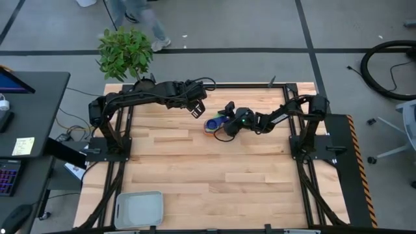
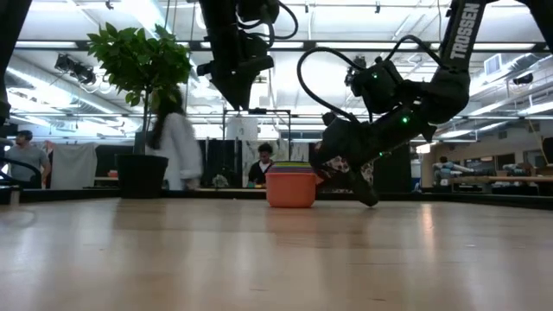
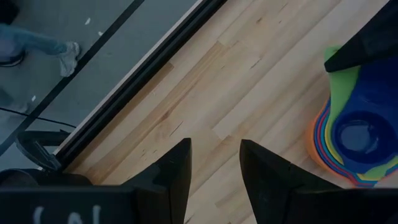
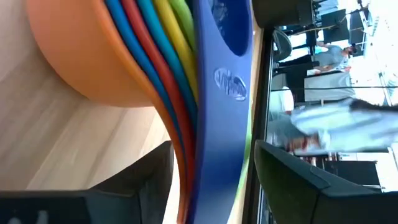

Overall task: Nest measuring cups in basket
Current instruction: Put the stacked measuring cups into the gray bin

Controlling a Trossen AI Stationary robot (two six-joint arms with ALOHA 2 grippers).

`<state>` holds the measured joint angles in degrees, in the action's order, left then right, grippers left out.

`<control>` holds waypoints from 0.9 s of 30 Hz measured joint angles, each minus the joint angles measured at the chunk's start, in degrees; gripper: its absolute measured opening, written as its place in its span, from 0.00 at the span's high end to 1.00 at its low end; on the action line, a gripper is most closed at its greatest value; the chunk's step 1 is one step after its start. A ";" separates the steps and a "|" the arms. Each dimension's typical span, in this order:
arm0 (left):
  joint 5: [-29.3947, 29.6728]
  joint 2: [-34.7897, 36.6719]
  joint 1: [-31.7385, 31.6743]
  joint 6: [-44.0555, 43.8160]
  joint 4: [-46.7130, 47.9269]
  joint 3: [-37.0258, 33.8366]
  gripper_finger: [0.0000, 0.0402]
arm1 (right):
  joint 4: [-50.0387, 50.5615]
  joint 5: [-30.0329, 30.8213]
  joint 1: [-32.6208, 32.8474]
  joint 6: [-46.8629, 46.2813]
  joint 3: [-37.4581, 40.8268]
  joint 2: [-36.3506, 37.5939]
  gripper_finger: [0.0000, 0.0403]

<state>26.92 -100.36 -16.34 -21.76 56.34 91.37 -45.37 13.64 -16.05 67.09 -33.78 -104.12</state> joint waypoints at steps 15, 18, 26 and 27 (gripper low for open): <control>-0.04 0.02 0.00 -0.04 0.02 0.00 0.65 | -0.04 -2.30 0.02 -0.02 -0.01 0.12 0.43; -0.20 0.02 0.00 -0.04 0.00 0.00 0.65 | -0.04 -3.23 0.00 -0.02 0.00 0.14 0.43; -0.22 0.02 0.00 -0.05 0.00 0.00 0.65 | -2.30 -3.23 0.00 -0.02 0.00 0.14 0.43; -0.24 0.02 0.00 -0.07 0.00 0.00 0.65 | -3.09 -3.17 0.00 -0.02 0.00 0.14 0.43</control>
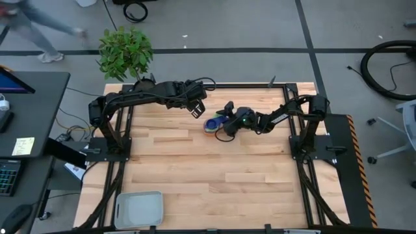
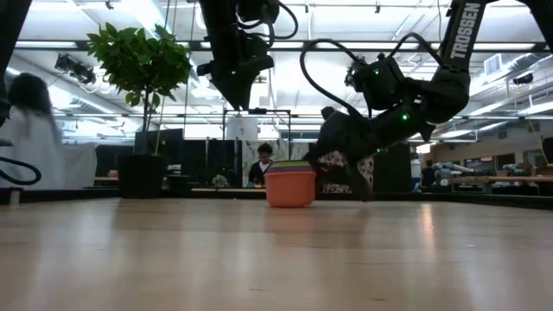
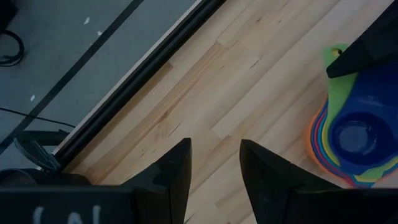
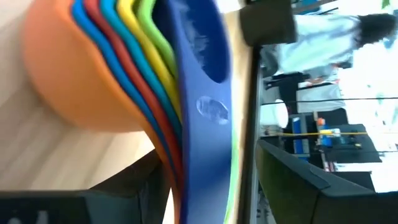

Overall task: Nest measuring cups in basket
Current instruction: Put the stacked measuring cups into the gray bin

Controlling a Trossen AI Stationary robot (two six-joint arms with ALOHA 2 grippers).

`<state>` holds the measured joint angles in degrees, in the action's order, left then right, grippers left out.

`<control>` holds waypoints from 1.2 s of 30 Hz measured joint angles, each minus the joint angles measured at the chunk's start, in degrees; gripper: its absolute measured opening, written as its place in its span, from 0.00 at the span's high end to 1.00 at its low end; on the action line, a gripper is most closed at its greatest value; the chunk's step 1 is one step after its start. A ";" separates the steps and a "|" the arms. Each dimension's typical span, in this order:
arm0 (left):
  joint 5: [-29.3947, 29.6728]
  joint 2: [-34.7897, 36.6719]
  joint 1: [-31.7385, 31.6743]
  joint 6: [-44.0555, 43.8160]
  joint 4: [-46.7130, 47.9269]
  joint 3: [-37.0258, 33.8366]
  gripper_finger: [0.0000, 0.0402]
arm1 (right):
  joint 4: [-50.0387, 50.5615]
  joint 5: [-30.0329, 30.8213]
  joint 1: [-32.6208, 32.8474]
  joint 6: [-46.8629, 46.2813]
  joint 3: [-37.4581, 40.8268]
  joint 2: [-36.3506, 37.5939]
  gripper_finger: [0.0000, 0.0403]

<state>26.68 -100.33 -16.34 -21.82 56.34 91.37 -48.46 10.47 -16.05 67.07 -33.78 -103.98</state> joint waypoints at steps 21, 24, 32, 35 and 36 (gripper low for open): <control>-2.16 0.00 0.03 -0.03 0.00 0.00 0.65 | -0.49 -0.74 0.00 -4.52 0.00 0.04 0.43; -2.16 0.00 0.07 -0.04 0.00 0.00 0.65 | 1.47 -2.32 -0.09 -4.51 0.00 0.04 0.43; -4.02 0.00 0.09 -0.34 -0.04 0.00 0.65 | 3.05 -4.17 -0.22 -4.52 0.00 0.04 0.44; -4.02 0.01 0.09 -1.45 -0.05 0.00 0.65 | 3.05 -4.17 -0.24 -4.52 0.00 0.04 0.46; -4.02 0.00 0.09 -1.55 -0.04 0.00 0.65 | 3.05 -4.17 -0.24 -4.52 0.00 0.04 0.47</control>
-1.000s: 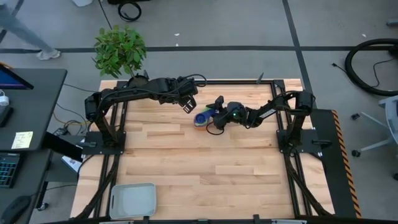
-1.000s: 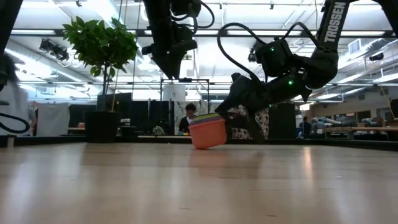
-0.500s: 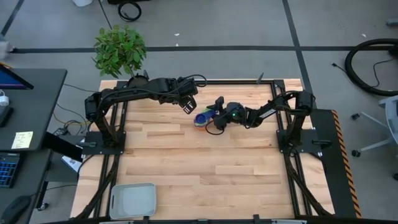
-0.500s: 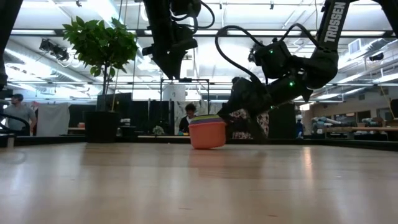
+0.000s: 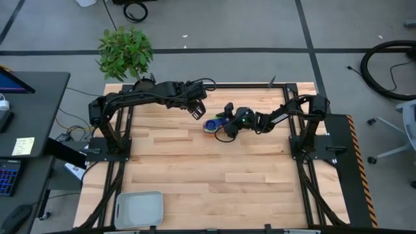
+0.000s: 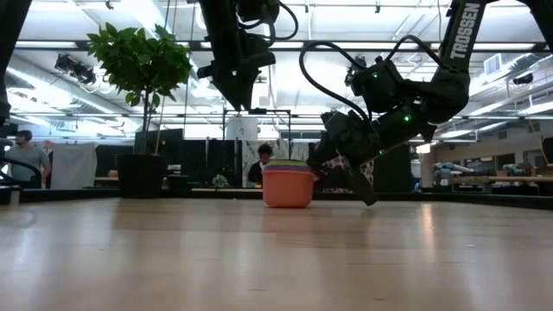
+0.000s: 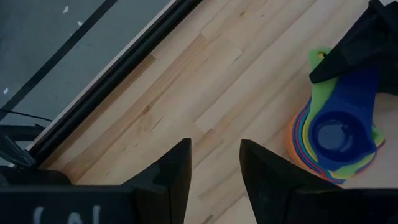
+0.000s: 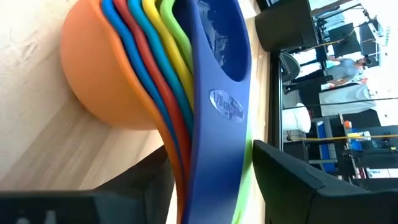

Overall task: Nest measuring cups in basket
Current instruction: Put the stacked measuring cups into the gray bin

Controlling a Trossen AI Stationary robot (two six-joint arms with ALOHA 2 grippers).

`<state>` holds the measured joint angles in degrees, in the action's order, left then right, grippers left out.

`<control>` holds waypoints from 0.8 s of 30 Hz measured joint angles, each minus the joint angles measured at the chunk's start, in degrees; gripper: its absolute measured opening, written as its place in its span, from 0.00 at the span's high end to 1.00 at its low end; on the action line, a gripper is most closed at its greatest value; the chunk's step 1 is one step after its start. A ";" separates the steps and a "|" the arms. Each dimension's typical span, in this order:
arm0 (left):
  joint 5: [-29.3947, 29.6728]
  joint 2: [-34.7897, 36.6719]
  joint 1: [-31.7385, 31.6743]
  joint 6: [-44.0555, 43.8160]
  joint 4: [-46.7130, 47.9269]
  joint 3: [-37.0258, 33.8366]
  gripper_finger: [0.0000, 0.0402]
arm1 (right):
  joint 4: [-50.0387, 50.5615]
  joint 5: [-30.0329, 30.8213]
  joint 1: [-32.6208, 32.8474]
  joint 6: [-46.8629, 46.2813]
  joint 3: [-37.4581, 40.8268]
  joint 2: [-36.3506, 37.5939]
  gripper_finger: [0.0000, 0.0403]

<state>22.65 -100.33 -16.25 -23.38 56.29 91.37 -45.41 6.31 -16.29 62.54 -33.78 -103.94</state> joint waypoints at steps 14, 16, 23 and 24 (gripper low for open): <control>0.00 0.07 -0.02 0.00 -0.01 0.00 0.65 | 0.13 -2.93 0.00 -0.33 0.00 0.00 0.70; 0.01 0.07 -0.02 0.02 0.00 0.00 0.65 | 0.10 -3.10 0.00 -1.99 -0.01 0.00 0.74; 0.02 0.07 -0.02 0.04 0.00 0.00 0.65 | 0.31 -3.15 0.00 -5.42 -0.02 0.00 0.79; 0.02 0.07 -0.02 0.04 0.00 0.00 0.65 | 0.31 -3.16 0.00 -5.42 -0.02 0.00 0.79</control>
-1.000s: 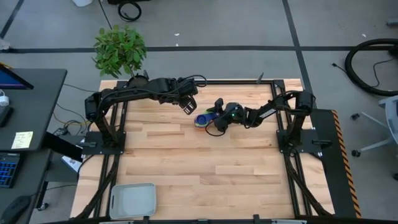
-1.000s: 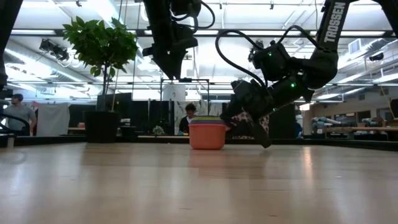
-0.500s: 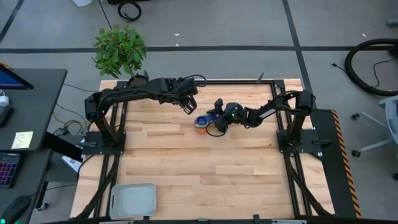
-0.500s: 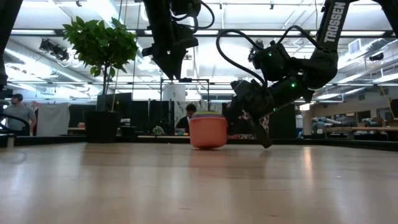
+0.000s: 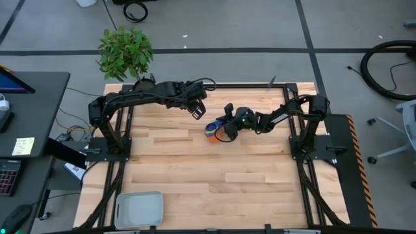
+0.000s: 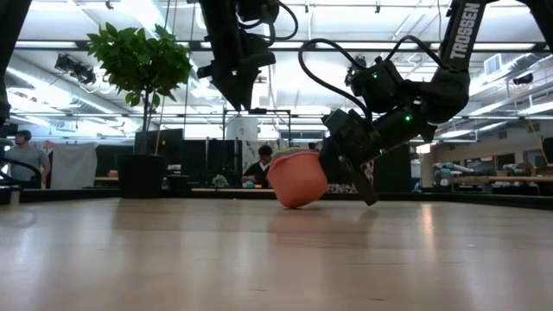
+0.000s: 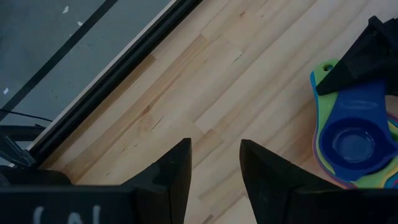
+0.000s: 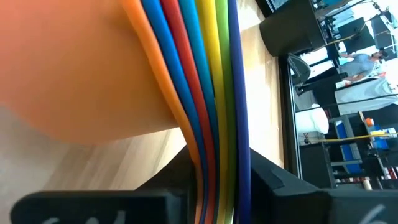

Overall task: Nest measuring cups in basket
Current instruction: Put the stacked measuring cups into the gray bin

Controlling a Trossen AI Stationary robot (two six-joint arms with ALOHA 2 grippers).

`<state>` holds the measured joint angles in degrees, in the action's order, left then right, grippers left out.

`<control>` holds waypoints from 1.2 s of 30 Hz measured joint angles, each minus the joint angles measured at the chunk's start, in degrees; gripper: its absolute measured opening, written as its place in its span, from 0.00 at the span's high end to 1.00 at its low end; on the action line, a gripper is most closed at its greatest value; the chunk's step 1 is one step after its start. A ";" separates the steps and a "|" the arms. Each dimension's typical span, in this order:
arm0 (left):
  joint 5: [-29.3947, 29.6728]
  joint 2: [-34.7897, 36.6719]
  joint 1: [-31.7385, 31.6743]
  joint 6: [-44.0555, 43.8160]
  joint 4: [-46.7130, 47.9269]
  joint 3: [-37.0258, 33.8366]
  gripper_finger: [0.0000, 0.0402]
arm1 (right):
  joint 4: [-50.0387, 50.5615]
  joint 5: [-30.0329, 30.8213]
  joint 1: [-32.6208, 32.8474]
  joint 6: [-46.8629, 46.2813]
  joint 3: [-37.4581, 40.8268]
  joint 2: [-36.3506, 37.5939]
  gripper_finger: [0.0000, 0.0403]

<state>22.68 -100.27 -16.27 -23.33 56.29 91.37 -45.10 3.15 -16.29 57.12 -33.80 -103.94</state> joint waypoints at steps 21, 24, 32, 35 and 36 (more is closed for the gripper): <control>0.03 0.00 -0.02 0.11 0.03 0.00 0.65 | -3.86 10.03 0.02 4.57 0.02 -0.09 0.79; 0.09 0.00 -0.02 0.11 0.04 0.00 0.65 | -4.14 11.61 0.05 4.59 0.02 -0.09 0.79; 0.17 0.00 -0.02 0.11 0.51 0.00 0.65 | -5.33 19.40 2.44 6.54 -0.78 -0.09 0.79; 0.20 0.00 -0.02 0.11 0.87 0.00 0.65 | -5.21 22.94 3.81 7.30 -2.38 -0.09 0.79; 0.19 0.00 -0.02 0.11 1.12 0.00 0.65 | -4.89 23.84 4.25 7.44 -3.09 -0.09 0.79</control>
<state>22.87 -100.27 -16.29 -23.22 57.41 91.37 -50.00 26.99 -12.05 64.56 -36.89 -104.03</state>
